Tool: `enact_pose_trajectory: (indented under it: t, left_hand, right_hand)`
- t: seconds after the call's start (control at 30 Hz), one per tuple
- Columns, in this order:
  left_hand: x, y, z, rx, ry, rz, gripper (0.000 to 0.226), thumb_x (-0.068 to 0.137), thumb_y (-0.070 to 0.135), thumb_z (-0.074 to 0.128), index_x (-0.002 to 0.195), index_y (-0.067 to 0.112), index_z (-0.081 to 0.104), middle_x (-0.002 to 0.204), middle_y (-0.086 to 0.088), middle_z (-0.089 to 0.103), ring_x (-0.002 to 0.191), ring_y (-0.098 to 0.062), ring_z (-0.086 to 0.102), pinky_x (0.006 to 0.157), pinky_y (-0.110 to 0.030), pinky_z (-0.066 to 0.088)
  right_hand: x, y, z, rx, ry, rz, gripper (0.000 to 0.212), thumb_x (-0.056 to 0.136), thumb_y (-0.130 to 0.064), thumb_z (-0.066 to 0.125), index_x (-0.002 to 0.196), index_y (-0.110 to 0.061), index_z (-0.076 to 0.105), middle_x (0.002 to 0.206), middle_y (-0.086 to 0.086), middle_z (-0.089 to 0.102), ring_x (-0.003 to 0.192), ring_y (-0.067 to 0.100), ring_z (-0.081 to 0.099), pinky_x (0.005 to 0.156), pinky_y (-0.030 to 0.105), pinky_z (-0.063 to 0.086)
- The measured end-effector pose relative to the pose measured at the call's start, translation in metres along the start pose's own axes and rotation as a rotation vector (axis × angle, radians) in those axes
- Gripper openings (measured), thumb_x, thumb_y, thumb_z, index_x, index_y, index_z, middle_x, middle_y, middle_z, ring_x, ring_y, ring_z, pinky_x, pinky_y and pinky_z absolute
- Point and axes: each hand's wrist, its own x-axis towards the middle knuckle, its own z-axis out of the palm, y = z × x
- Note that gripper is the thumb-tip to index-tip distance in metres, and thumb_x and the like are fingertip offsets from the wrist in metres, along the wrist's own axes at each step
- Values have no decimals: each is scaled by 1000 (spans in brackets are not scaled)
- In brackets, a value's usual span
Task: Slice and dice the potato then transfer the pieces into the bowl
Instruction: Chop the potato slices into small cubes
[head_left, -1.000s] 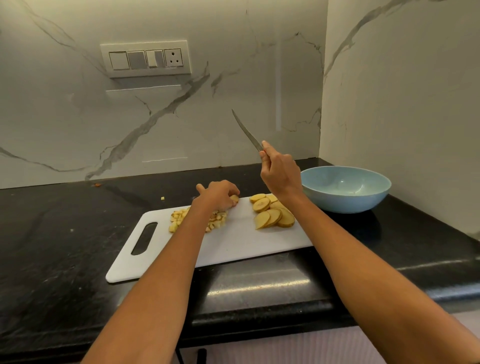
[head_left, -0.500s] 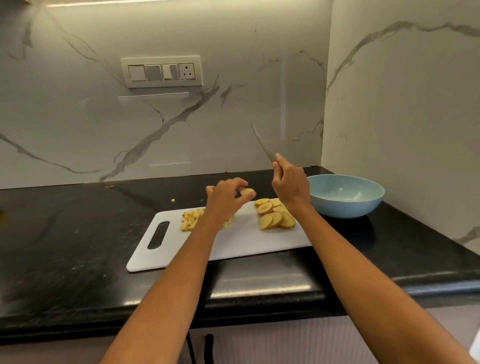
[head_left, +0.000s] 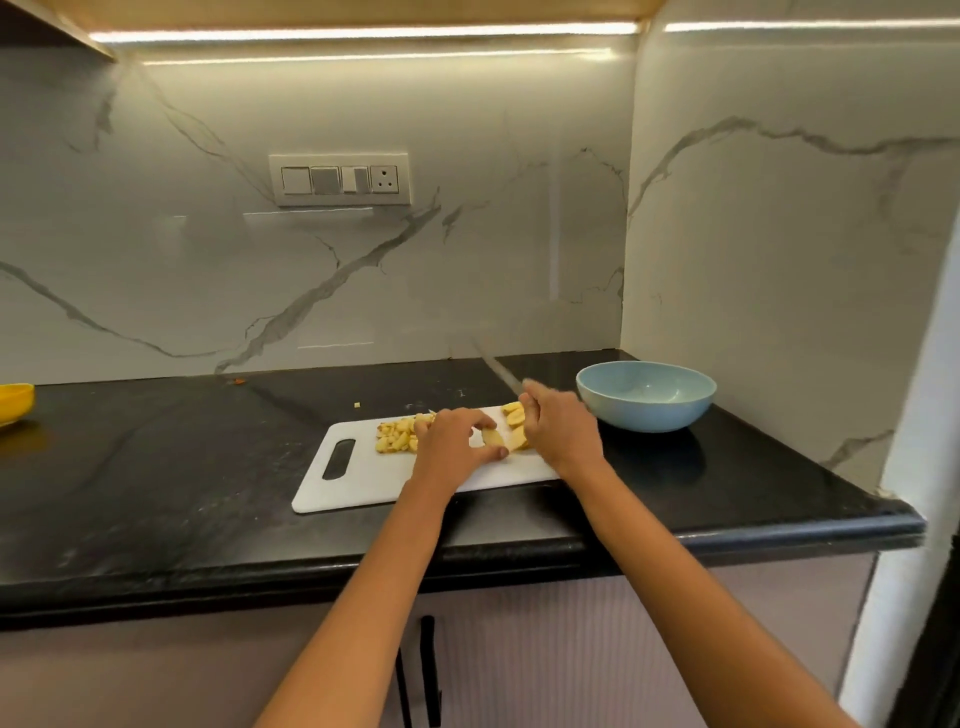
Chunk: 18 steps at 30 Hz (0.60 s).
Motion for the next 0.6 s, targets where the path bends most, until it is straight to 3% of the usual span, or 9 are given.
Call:
enact_pose_trajectory:
  t: [0.1, 0.2, 0.43, 0.6]
  left_hand:
    - [-8, 0, 0, -85, 19, -77, 31, 78, 36, 71, 106, 25, 67, 111, 6, 66, 100, -12, 58, 86, -32, 29]
    - [-13, 1, 1, -64, 12, -139, 21, 85, 32, 65, 105, 26, 68, 111, 8, 66, 102, -12, 56, 81, -31, 23]
    - [-13, 0, 0, -51, 36, -204, 18, 91, 18, 57, 103, 24, 70, 114, 6, 66, 109, -15, 55, 93, -37, 29]
    - [-14, 2, -2, -69, 17, -192, 14, 85, 32, 65, 93, 24, 72, 103, 8, 68, 101, -12, 55, 87, -36, 27]
  right_hand:
    - [-22, -11, -9, -136, -108, -16, 34, 101, -25, 34, 127, -17, 54, 111, 8, 65, 100, 26, 60, 78, 33, 46]
    - [-39, -17, -12, -221, -168, -23, 30, 100, -22, 37, 123, -15, 54, 110, 8, 65, 97, 23, 62, 73, 28, 43]
    - [-64, -31, -14, -346, -197, 63, 21, 96, -15, 42, 111, -10, 56, 104, 8, 64, 90, 21, 63, 67, 25, 41]
    - [-68, -40, -18, -358, -221, 61, 20, 96, -15, 44, 111, -9, 57, 102, 7, 63, 88, 19, 63, 71, 26, 46]
